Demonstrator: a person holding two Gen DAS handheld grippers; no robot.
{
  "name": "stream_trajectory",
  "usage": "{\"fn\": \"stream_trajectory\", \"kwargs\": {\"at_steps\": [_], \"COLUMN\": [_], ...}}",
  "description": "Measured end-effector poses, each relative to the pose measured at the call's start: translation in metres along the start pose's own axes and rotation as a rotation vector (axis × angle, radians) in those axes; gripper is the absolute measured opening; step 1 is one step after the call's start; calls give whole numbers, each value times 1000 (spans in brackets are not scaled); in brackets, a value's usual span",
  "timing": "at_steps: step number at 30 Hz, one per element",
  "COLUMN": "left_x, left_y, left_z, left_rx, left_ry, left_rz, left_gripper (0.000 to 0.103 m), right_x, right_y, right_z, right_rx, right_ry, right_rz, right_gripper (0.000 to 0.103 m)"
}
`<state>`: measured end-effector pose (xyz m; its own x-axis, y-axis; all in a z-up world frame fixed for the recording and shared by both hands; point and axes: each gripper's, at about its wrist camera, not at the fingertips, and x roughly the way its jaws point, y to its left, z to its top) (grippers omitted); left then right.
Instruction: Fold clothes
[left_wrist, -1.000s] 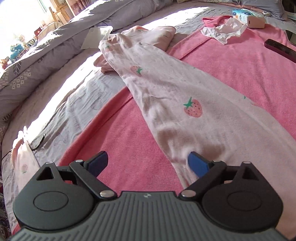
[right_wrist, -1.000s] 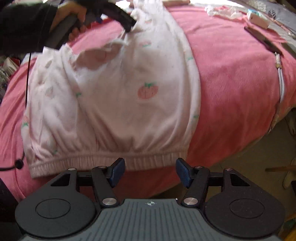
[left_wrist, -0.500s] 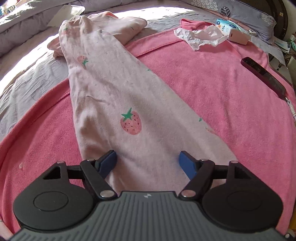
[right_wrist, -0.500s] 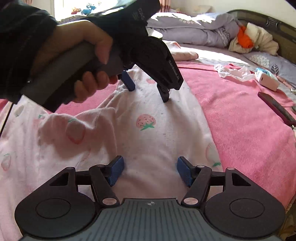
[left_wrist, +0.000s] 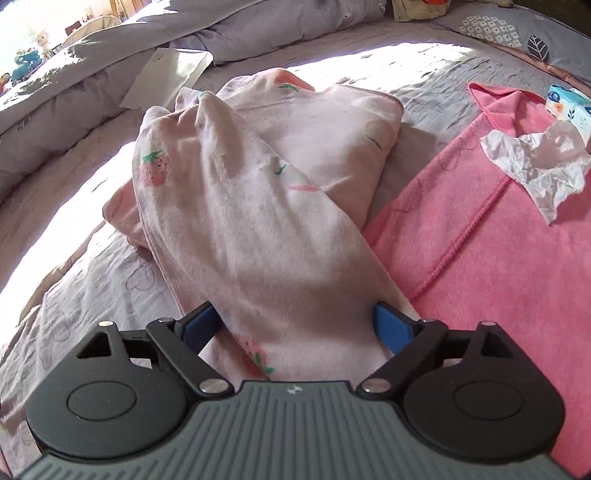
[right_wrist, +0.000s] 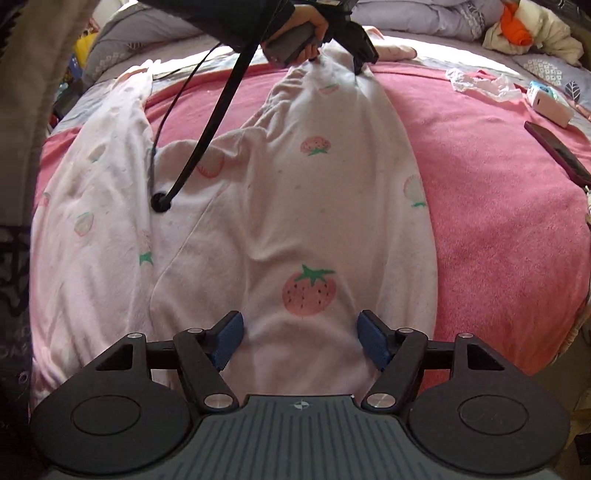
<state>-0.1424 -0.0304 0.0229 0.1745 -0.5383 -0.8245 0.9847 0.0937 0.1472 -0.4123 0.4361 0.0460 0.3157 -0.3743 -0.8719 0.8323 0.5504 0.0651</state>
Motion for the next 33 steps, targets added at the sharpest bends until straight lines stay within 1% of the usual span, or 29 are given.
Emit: {"fn": "stream_trajectory", "kwargs": {"at_steps": [2,3,4,6,7,10,12,15,17,19,23,27,29,30,31,33], "left_x": [12,16,20,18,14,-10,-32,-72,-100,-124,-173,-225,-256,-271,-285,-315], "left_y": [5,8,11,12,12,17,26,45,61,77,118,170,202,216,228,247], "left_z": [15,21,26,28,27,19,11,-6,-22,-37,-72,-115,-140,-153,-165,-192], "left_rx": [-18,-34,-52,-53,-45,-7,12,67,124,151,128,59,16,-3,-21,-59], "left_ry": [9,18,29,28,21,-24,-66,-126,-163,-175,-165,-141,-129,-126,-125,-122], "left_rz": [18,16,10,6,0,-20,-52,-94,-93,-80,-24,88,158,189,216,262], "left_gripper": [98,100,101,101,99,94,94,95,95,95,95,95,95,95,95,95], "right_x": [1,2,4,6,8,10,11,12,13,12,11,9,3,-1,-7,-18], "right_y": [1,0,0,5,7,5,3,2,0,-2,-4,-5,1,4,7,15], "right_z": [0,2,3,3,3,5,5,8,10,11,11,14,18,21,25,37], "right_rx": [-7,-5,-2,-13,-23,-27,-36,-51,-56,-61,-72,-92,-144,-172,-202,-245], "right_ry": [22,30,39,54,58,65,67,73,75,74,73,83,65,54,17,-76], "right_rz": [9,14,23,36,37,58,78,96,104,110,122,126,85,62,42,16], "right_gripper": [73,76,81,88,91,95,98,100,101,101,101,100,94,85,82,82]}}
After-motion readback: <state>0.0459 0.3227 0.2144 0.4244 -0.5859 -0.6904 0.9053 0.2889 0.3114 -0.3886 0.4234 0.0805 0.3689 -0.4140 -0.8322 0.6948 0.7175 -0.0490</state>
